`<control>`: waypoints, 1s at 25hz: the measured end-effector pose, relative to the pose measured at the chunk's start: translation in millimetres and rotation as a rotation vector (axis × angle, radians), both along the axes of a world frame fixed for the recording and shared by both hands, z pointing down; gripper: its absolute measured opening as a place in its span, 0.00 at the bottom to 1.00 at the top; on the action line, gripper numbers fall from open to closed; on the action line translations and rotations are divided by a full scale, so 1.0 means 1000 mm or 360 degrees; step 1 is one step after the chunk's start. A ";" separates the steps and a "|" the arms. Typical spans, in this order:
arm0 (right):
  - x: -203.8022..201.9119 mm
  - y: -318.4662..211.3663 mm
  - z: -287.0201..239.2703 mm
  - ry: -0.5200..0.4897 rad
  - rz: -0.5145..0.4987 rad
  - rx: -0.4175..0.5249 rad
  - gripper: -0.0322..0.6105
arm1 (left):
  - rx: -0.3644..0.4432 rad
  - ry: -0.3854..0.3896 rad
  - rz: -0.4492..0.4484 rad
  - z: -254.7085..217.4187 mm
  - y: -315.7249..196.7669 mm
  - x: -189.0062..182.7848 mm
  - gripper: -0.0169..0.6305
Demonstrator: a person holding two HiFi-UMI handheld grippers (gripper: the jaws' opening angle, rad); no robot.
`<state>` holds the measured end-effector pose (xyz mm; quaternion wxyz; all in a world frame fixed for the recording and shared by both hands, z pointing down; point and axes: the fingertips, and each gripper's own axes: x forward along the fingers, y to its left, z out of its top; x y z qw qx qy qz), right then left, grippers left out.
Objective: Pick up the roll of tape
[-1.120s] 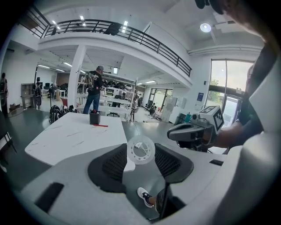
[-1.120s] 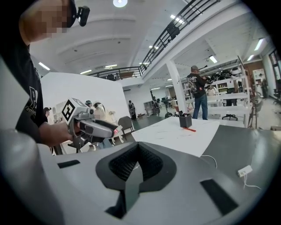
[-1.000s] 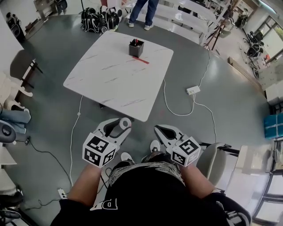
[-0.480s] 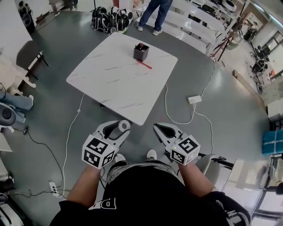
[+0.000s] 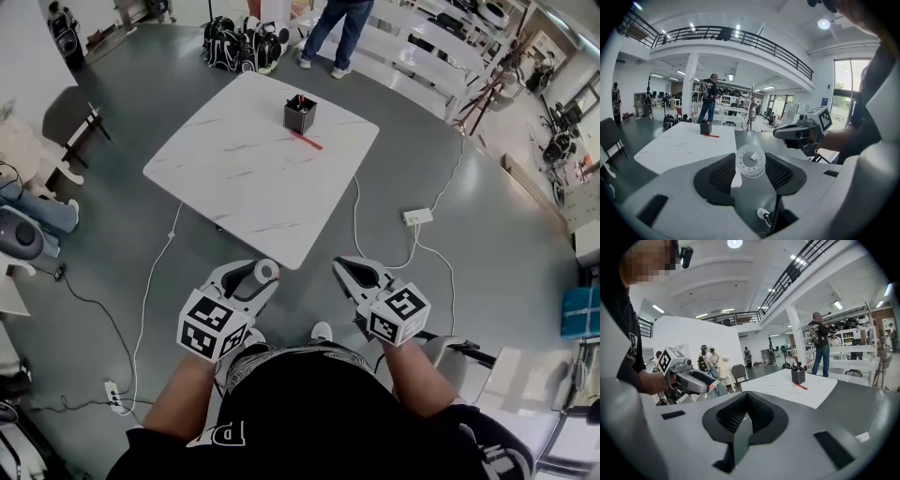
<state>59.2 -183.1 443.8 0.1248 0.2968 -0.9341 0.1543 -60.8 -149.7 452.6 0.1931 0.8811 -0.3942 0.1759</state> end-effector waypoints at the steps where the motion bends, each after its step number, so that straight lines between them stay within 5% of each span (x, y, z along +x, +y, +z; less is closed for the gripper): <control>1: 0.003 -0.002 0.002 -0.0008 0.0011 -0.0010 0.05 | -0.0002 -0.0006 -0.0001 0.000 0.000 0.001 0.35; 25: 0.005 0.001 0.008 -0.0053 0.0050 -0.0015 0.05 | 0.0003 -0.0048 0.0032 0.000 -0.008 0.009 0.35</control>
